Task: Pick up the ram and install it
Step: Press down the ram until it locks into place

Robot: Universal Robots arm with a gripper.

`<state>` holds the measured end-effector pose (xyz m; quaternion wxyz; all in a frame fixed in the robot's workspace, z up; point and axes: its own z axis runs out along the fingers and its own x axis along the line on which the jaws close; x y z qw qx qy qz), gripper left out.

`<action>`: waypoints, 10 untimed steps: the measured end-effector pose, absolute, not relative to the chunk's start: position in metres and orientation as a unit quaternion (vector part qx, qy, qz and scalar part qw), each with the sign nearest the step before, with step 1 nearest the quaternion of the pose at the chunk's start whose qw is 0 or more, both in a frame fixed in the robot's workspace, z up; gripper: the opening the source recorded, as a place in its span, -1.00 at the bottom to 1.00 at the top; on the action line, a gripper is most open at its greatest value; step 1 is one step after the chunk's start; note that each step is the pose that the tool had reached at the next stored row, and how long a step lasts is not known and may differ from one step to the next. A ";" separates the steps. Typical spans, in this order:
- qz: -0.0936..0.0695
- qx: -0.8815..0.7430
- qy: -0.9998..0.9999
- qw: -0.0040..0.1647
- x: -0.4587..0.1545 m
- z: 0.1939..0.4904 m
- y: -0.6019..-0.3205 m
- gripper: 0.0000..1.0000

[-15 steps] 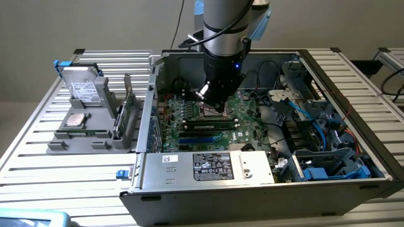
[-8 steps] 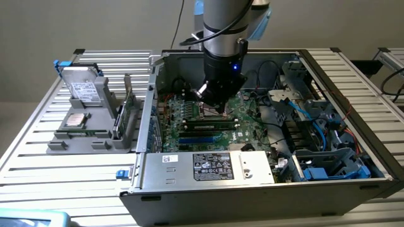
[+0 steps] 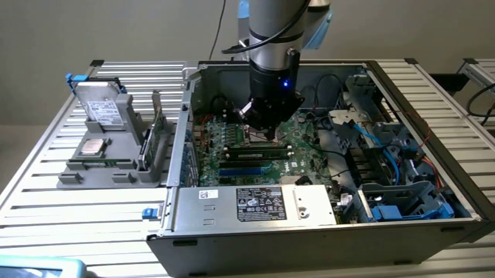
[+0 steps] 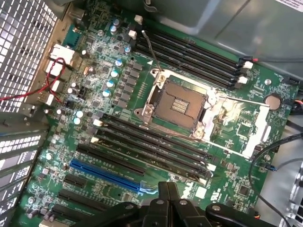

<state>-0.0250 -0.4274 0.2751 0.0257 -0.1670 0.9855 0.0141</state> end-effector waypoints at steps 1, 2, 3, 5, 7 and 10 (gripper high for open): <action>0.014 -0.161 0.987 0.023 -0.025 0.275 -0.427 -0.79; 0.015 -0.155 0.988 0.020 -0.025 0.275 -0.427 -0.79; 0.015 -0.149 0.989 0.017 -0.025 0.275 -0.427 -0.79; 0.016 -0.137 0.990 0.012 -0.025 0.274 -0.427 -0.79; 0.016 -0.125 0.992 0.007 -0.025 0.274 -0.427 -0.79; 0.017 -0.106 0.994 0.000 -0.025 0.274 -0.427 -0.79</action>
